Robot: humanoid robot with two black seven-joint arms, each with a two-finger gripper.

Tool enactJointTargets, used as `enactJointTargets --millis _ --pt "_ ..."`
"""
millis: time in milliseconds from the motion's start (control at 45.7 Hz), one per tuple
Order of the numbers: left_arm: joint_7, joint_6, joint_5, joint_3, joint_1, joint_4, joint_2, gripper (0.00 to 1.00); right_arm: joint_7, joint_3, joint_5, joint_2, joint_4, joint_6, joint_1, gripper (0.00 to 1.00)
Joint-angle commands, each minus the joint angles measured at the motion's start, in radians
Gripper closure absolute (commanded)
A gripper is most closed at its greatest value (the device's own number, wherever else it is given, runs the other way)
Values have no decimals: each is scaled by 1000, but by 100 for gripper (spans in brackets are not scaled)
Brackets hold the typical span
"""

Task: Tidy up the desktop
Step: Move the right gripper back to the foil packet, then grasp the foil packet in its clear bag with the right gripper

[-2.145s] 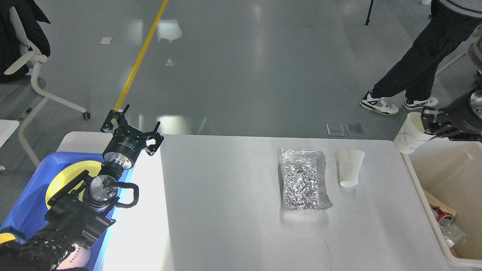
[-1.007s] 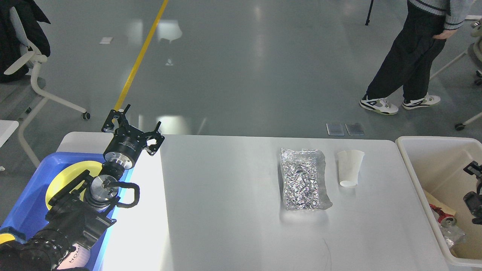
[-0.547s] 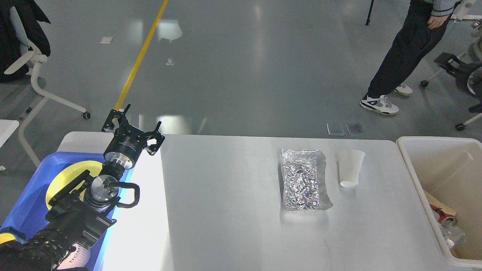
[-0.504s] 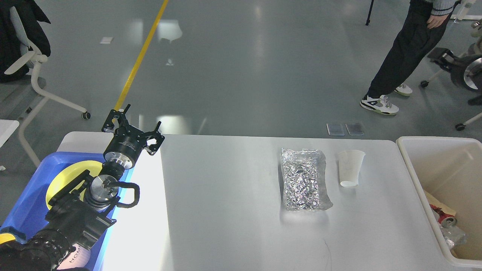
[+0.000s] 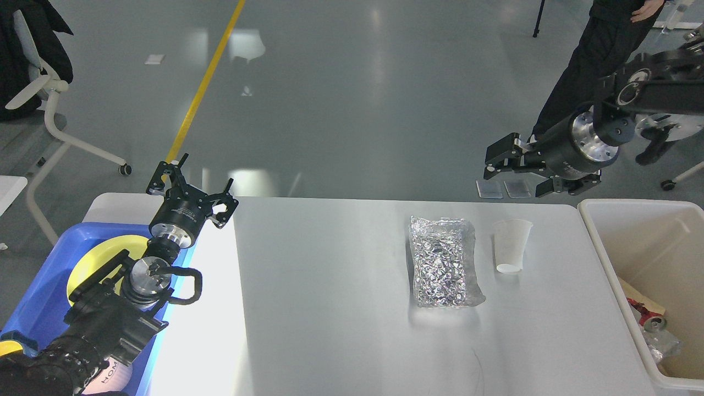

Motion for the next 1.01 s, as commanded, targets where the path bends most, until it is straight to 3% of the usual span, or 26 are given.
enactJointTargets --millis 0,241,525,985 --pt "0 0 0 0 0 0 0 2 0 -5 4 69 97 15 36 0" --pt "0 0 0 0 0 0 0 2 2 -7 24 125 52 -22 -79 0" --pt "0 0 0 0 0 0 0 2 3 18 21 146 -122 -184 -407 0" --pt "0 -12 0 0 0 0 0 2 5 121 10 174 -334 -227 -669 0"
